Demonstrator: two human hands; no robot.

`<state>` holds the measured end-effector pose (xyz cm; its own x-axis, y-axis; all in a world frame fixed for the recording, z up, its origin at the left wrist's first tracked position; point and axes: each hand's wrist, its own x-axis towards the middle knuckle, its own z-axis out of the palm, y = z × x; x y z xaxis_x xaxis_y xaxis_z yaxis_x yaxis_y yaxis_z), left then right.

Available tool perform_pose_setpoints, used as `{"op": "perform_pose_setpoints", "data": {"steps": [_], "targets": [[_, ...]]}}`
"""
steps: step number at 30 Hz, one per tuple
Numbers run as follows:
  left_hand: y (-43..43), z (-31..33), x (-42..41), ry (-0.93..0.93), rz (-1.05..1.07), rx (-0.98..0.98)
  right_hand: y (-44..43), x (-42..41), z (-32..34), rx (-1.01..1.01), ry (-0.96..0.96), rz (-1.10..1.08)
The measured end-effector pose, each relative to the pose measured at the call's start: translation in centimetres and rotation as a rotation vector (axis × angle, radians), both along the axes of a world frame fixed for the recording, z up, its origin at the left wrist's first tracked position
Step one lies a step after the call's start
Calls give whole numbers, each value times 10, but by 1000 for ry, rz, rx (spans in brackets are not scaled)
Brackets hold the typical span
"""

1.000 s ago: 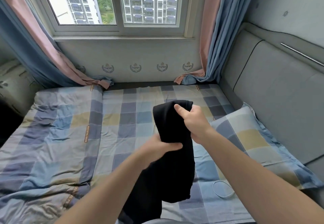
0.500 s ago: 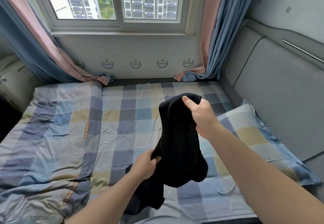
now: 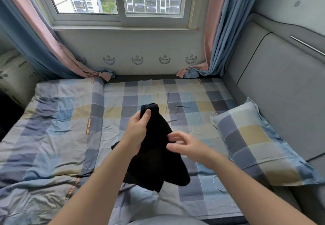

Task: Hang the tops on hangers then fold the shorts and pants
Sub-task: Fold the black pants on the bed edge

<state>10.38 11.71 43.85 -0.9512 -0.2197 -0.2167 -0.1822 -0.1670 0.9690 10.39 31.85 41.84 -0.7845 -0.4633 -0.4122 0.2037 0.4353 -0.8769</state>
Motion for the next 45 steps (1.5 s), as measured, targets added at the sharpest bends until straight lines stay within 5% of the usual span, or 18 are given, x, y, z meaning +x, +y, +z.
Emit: {"op": "perform_pose_setpoints", "data": {"steps": [4, 11, 15, 18, 23, 29, 36, 40, 45], "targets": [[2, 11, -4, -100, 65, 284, -15, 21, -24, 37, -18, 28], [19, 19, -12, -124, 108, 562, -9, 4, -20, 333, 410, -224], [8, 9, -16, -150, 33, 321, 5, -8, 11, 177, 386, -321], [6, -3, -2, -169, -237, 71, 4, -23, 39, -5, 353, -426], [38, -23, 12, 139, -594, -53, -11, -28, 65, -72, 329, -289], [44, -31, 6, 224, -295, -360, -14, -22, 80, -150, 371, -124], [32, -1, -9, 44, -103, 75, 15, -30, 67, -174, 441, -106], [17, 19, -15, -8, -149, 256, 30, -23, 36, -77, 49, 48], [10, 34, -27, -6, -76, 193, 13, -23, 17, -6, 153, -70]]}}
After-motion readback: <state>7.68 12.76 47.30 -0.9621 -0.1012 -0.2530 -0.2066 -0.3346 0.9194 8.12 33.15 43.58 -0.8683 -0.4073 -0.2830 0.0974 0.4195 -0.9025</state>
